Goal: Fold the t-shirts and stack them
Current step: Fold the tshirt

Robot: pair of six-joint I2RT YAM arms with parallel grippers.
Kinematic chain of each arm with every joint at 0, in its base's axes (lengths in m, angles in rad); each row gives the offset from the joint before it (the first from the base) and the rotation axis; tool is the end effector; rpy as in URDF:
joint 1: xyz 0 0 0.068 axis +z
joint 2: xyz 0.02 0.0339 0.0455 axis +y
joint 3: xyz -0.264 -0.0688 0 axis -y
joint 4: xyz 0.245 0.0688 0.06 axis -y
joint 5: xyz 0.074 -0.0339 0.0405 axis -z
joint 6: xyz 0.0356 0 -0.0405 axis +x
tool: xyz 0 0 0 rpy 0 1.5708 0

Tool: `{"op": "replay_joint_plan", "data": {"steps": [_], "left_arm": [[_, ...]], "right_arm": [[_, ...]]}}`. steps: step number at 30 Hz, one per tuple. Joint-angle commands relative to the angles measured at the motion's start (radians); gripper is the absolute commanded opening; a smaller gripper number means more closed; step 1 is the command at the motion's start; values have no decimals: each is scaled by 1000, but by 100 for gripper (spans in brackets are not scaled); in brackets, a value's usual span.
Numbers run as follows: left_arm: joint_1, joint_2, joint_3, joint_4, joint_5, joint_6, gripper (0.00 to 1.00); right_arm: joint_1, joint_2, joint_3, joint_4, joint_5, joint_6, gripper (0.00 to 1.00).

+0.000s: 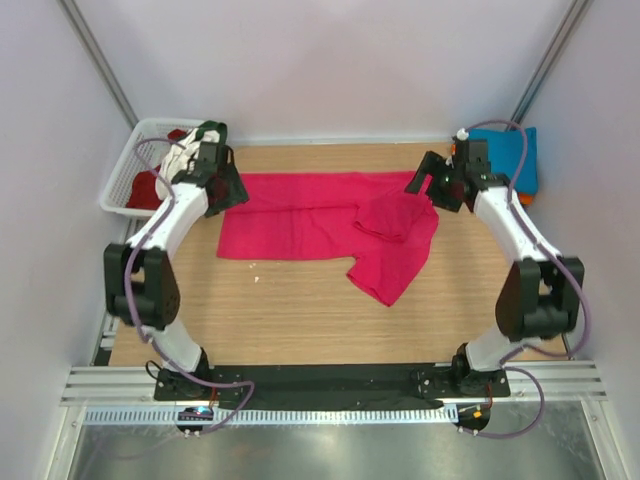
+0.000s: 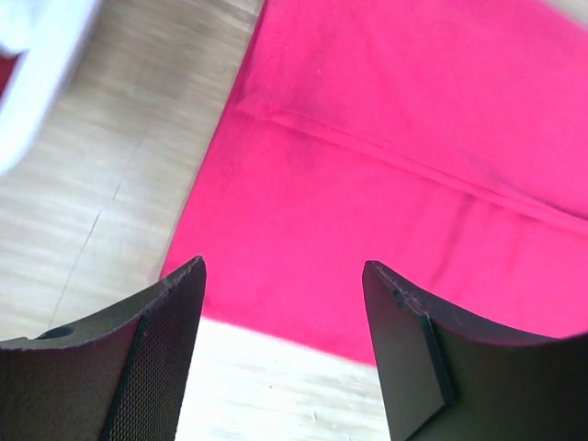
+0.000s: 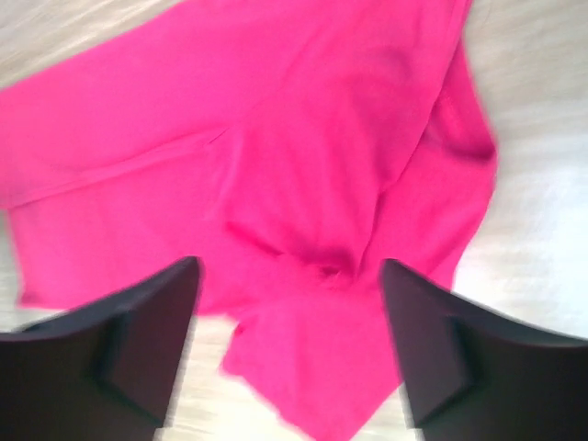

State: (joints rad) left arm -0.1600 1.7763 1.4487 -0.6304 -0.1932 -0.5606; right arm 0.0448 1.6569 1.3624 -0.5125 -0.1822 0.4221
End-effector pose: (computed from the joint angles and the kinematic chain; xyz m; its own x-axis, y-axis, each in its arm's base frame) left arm 0.3839 -0.0550 0.2608 -0.7092 -0.4141 -0.5706 -0.3893 0.9048 -0.1728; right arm 0.3693 0.0230 0.2841 -0.7275 0.3707 -0.5773 0.1412 0.9044 0.4027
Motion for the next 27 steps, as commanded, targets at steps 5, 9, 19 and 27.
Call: {"op": "replay_joint_plan", "data": {"steps": [5,9,19,27], "left_arm": [[37,-276,-301,18,-12,-180,66],[96,-336,-421,64,37,-237,61],[106,-345,-505,187,44,-262,58],[106,-341,-545,236,38,-260,57]], "right_arm": [[27,-301,-402,-24,-19,205,100],[62,-417,-593,-14,6,312,100],[222,-459,-753,31,89,451,90],[276,-370,-740,49,127,420,70]]}}
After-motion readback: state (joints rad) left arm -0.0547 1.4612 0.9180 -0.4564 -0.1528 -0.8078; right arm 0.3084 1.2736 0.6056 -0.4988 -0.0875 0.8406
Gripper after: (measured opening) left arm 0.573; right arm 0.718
